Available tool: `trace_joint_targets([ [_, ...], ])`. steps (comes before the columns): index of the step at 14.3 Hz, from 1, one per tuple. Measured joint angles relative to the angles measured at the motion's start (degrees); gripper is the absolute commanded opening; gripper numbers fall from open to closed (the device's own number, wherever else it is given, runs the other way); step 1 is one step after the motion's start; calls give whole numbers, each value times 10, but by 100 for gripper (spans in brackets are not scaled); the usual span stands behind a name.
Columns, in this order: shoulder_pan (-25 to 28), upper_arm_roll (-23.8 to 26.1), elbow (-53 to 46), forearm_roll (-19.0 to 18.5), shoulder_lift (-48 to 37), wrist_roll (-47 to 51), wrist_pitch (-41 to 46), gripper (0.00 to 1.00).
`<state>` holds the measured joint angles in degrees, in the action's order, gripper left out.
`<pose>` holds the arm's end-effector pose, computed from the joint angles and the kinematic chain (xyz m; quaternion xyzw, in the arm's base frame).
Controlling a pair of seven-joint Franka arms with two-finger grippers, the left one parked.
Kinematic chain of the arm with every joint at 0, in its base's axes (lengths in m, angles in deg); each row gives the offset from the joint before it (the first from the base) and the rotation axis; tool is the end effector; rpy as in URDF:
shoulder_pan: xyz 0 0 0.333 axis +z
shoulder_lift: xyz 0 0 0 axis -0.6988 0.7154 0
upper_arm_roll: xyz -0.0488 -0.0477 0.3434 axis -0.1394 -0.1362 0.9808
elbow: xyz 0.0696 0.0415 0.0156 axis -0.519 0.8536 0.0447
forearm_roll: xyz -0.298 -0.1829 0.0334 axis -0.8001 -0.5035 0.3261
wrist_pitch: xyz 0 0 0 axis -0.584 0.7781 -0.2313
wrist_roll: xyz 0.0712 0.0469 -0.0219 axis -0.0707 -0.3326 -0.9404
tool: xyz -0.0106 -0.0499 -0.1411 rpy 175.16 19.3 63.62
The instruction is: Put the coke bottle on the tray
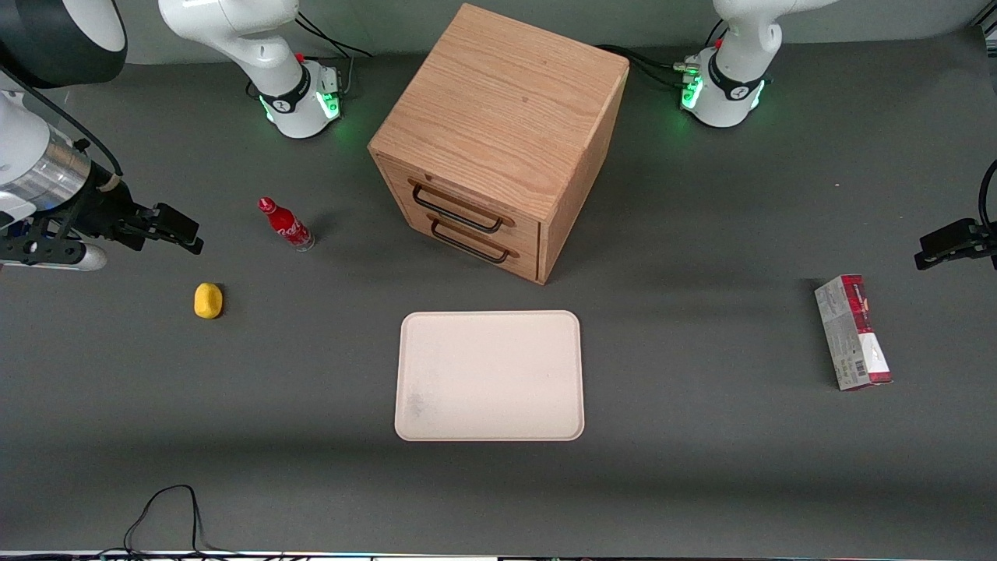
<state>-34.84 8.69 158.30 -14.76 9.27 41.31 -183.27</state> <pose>0.5091 0.0480 0.5828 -0.9976 0.0642 -0.0116 0.0216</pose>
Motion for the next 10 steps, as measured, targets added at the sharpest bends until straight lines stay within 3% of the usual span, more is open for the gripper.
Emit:
trace_joint_targets([
  [7,0,0,5,0,-7,-1,66,100],
  [10,0,-1,77,-1,-54,-4,64,100],
])
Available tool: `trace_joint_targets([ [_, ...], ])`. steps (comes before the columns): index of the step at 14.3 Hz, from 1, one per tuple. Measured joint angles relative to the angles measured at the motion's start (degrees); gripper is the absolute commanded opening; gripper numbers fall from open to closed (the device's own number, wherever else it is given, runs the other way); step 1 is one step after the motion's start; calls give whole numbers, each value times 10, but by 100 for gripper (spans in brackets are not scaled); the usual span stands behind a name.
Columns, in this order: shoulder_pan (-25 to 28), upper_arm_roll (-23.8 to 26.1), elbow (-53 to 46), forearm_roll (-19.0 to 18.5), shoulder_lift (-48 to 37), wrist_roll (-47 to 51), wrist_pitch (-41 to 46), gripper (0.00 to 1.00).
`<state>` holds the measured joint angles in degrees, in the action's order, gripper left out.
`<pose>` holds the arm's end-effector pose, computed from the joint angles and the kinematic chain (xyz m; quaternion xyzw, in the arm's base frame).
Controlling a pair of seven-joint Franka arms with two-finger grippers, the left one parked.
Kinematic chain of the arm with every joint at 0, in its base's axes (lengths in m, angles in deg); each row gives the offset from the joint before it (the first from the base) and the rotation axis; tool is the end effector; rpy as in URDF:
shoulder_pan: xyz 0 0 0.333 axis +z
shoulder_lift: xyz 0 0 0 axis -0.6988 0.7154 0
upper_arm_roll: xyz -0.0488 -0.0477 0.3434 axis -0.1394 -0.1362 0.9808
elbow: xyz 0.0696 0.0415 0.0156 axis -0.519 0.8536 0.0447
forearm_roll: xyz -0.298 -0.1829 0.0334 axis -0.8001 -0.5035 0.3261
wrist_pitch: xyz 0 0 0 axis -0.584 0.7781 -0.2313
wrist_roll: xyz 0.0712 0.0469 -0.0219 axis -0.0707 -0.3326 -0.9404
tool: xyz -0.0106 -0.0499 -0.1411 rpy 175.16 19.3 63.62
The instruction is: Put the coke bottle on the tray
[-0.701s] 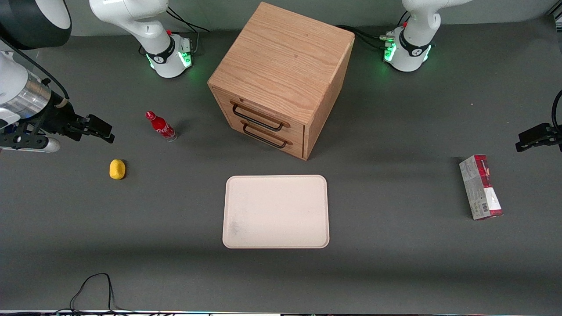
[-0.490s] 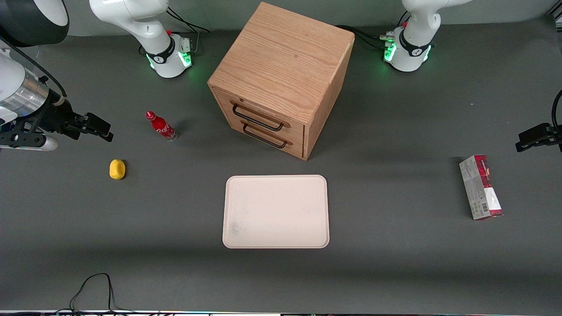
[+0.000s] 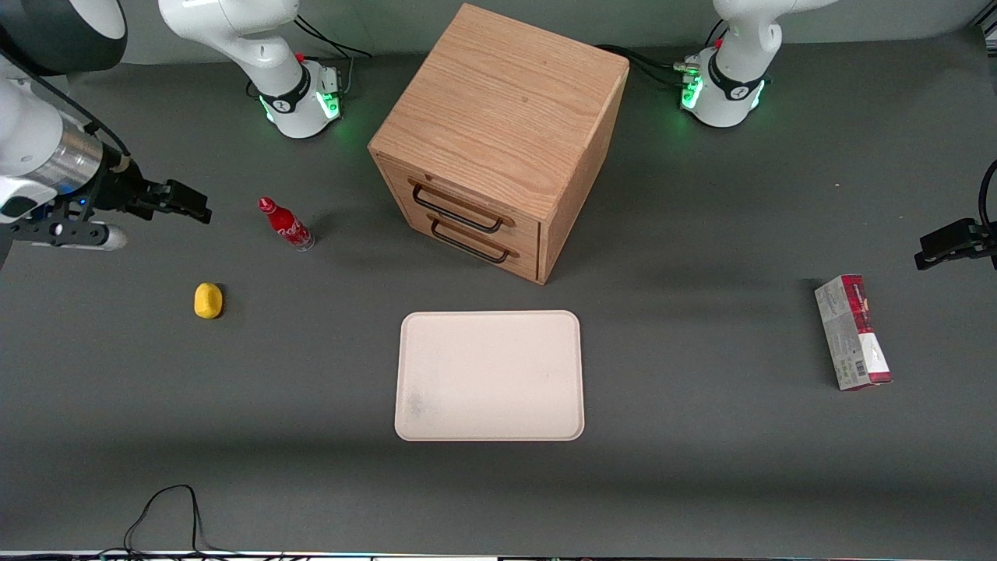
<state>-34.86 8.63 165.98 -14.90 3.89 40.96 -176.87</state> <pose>0.4543 0.0413 0.5614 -0.9960 0.0604 0.0640 0.0133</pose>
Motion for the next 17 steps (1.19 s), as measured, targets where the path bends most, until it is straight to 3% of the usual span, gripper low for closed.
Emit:
trace_joint_targets([
  [8,0,-6,384,-4,-210,-41,-232,100],
  [12,0,-6,493,-4,-210,-53,-372,100],
  [15,0,-6,527,-4,-189,-55,-431,100],
  [17,0,-6,533,-4,-168,-55,-459,93],
])
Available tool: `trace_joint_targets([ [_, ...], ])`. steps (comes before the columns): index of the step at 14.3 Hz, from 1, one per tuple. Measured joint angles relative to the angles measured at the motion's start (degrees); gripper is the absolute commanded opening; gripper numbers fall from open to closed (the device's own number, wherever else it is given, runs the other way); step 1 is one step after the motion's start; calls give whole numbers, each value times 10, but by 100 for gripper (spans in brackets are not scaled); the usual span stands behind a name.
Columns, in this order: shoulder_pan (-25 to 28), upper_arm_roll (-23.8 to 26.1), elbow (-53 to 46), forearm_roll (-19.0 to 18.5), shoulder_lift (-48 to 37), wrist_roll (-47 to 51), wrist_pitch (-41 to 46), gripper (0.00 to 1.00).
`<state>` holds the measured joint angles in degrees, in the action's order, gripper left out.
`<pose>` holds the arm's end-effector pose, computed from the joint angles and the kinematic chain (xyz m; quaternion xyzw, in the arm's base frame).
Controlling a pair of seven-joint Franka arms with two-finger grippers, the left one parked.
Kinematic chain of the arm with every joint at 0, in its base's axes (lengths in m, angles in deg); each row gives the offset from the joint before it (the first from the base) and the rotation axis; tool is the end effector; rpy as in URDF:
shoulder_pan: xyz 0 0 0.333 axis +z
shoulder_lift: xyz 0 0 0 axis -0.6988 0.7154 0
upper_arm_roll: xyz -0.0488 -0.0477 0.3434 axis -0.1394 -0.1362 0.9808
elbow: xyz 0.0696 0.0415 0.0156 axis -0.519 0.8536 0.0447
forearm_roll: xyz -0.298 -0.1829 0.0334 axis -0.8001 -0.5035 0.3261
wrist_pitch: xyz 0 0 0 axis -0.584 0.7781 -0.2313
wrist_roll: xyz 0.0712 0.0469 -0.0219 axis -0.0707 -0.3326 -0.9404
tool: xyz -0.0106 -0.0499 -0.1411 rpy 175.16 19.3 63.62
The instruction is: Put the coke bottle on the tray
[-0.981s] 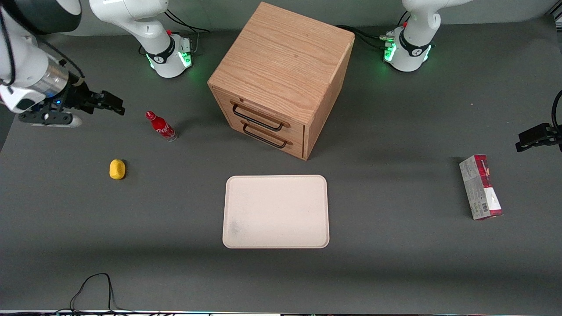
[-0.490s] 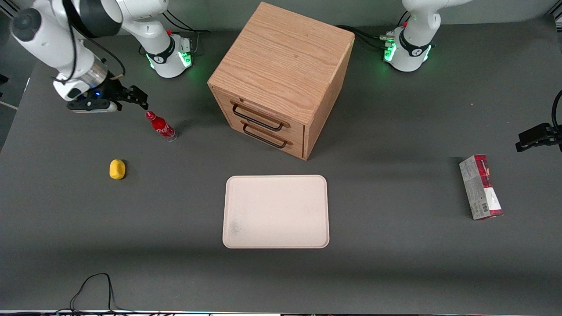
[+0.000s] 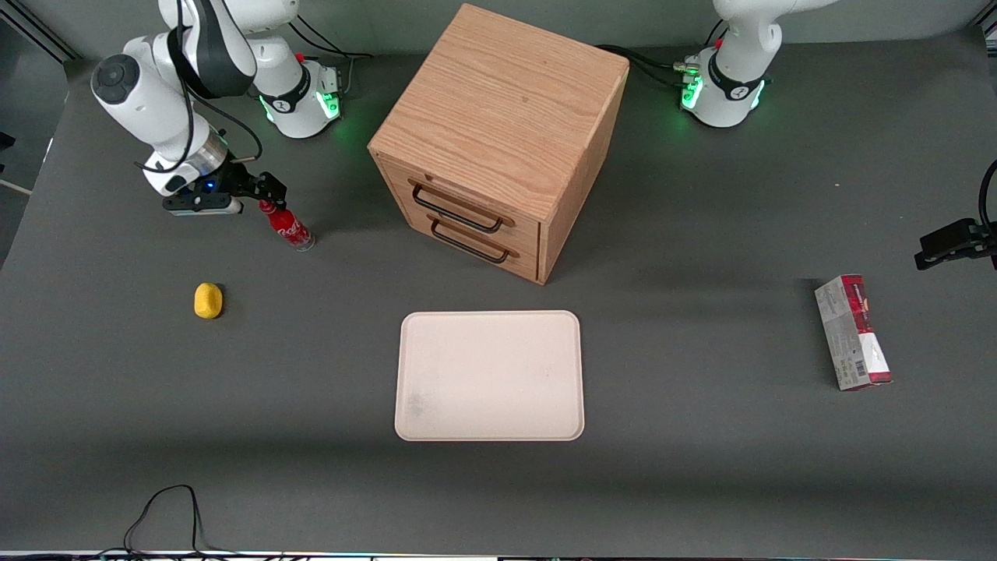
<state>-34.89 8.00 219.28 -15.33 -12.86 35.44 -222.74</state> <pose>0.3246 0.0263 0.3554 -0.9992 0.0233 -0.0164 0.0297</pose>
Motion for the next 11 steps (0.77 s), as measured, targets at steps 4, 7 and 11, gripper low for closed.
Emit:
trace_joint_targets([
  [4,0,0,0,0,24,-2,-10,55],
  [7,0,0,0,0,25,-7,-9,35],
  [11,0,0,0,0,28,-8,-8,2],
])
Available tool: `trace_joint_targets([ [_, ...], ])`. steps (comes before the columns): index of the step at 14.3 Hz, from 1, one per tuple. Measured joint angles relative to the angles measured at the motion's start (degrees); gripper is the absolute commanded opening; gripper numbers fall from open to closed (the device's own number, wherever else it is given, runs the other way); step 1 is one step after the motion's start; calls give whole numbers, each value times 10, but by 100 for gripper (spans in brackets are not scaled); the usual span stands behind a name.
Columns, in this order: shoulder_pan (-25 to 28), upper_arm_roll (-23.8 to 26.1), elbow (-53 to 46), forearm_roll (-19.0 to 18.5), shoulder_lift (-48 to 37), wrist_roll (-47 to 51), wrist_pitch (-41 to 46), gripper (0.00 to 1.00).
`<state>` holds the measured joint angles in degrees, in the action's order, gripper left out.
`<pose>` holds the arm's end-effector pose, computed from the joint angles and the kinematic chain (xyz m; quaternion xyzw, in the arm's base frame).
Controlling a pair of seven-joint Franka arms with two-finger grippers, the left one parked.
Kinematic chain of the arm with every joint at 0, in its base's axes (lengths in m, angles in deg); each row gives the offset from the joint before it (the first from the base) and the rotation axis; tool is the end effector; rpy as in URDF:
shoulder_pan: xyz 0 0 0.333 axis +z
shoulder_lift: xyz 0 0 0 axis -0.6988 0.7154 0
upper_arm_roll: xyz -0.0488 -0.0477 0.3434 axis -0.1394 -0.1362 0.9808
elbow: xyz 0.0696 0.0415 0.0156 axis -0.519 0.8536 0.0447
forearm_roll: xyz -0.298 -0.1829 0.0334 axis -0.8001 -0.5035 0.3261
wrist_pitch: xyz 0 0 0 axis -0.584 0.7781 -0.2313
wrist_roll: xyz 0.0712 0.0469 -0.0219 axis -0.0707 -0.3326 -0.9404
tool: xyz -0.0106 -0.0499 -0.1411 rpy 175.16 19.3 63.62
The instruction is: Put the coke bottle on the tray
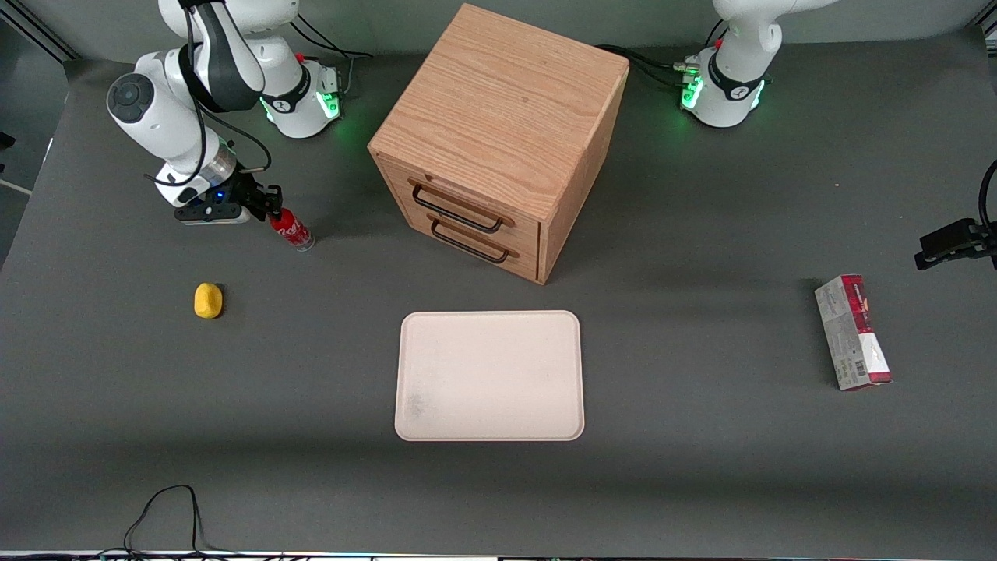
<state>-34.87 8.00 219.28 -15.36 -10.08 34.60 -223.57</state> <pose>0.3274 0.0266 0.3409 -0.9995 0.0165 0.0000 0.0256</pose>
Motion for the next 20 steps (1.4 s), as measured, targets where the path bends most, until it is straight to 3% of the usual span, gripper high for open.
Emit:
trace_joint_targets([
  [6,0,0,-12,0,3,-1,25,0],
  [8,0,0,-13,0,3,-1,25,99],
  [14,0,0,-43,0,-2,-2,46,100],
  [17,0,0,-122,0,-18,-2,143,100],
  [20,0,0,-258,0,-30,-2,300,100],
])
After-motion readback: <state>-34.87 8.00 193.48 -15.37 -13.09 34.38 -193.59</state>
